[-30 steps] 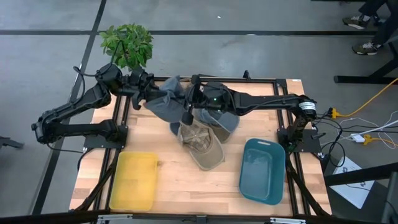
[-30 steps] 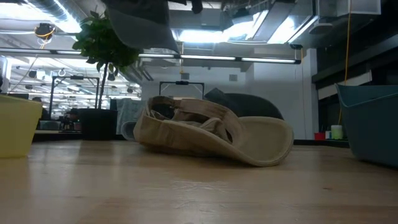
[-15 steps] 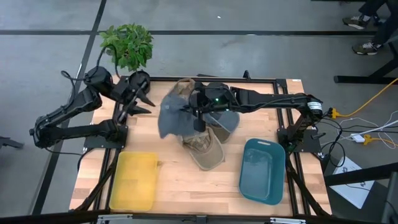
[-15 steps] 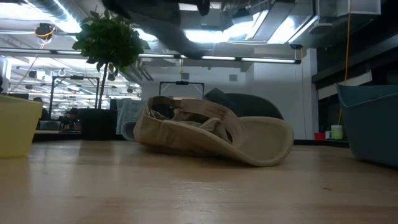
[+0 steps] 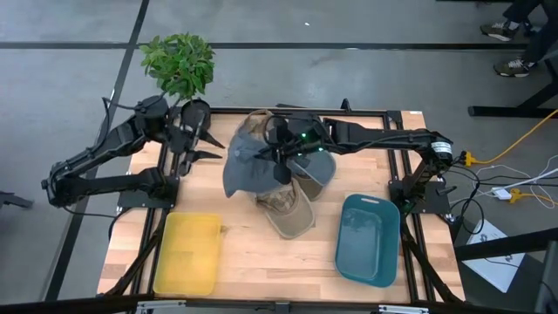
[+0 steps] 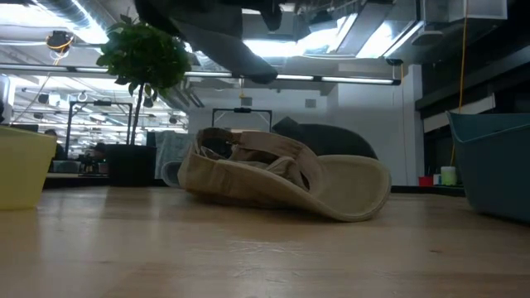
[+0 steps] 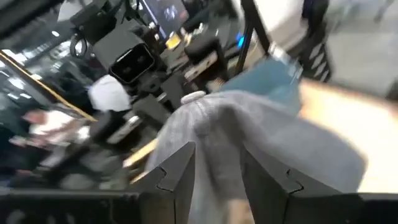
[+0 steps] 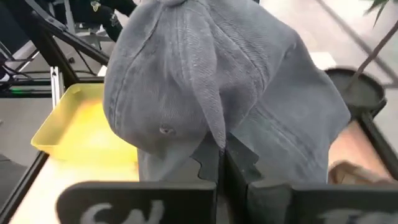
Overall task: Pick & Place hat
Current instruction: Put the bottom blue cap into the blue bin
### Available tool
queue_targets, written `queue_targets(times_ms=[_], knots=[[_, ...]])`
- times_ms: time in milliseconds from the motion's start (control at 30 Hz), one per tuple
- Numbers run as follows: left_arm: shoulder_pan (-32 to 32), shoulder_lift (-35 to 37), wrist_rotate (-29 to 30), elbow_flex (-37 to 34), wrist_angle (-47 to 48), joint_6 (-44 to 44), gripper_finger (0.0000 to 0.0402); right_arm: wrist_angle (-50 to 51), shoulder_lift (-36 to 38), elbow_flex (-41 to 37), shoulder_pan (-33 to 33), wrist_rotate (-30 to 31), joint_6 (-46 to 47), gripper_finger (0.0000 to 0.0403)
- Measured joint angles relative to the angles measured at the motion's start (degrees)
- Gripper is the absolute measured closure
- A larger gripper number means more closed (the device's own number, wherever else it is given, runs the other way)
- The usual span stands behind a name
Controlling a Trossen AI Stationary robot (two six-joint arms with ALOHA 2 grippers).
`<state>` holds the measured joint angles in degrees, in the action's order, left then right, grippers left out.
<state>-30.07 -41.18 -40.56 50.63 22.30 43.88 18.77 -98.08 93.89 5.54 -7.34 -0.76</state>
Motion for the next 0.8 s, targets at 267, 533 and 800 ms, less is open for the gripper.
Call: queue_targets(times_ms=[267, 533, 800], knots=[[7.06, -0.77, 14.82, 0.00, 0.53, 17.02, 0.0260, 0.45, 0.00, 0.00, 0.00, 0.07, 2.30, 0.0398], [16.48, -0.99, 28.44, 0.00, -3.55, 27.60, 0.0247, 0.46, 0.00, 0.00, -0.02, 0.09, 4.23, 0.0398], [21.80, -0.95, 35.95, 0.00, -5.81, 31.87, 0.0252, 2.85, -0.11, 0.02, 0.05, 0.16, 5.26, 0.0398]])
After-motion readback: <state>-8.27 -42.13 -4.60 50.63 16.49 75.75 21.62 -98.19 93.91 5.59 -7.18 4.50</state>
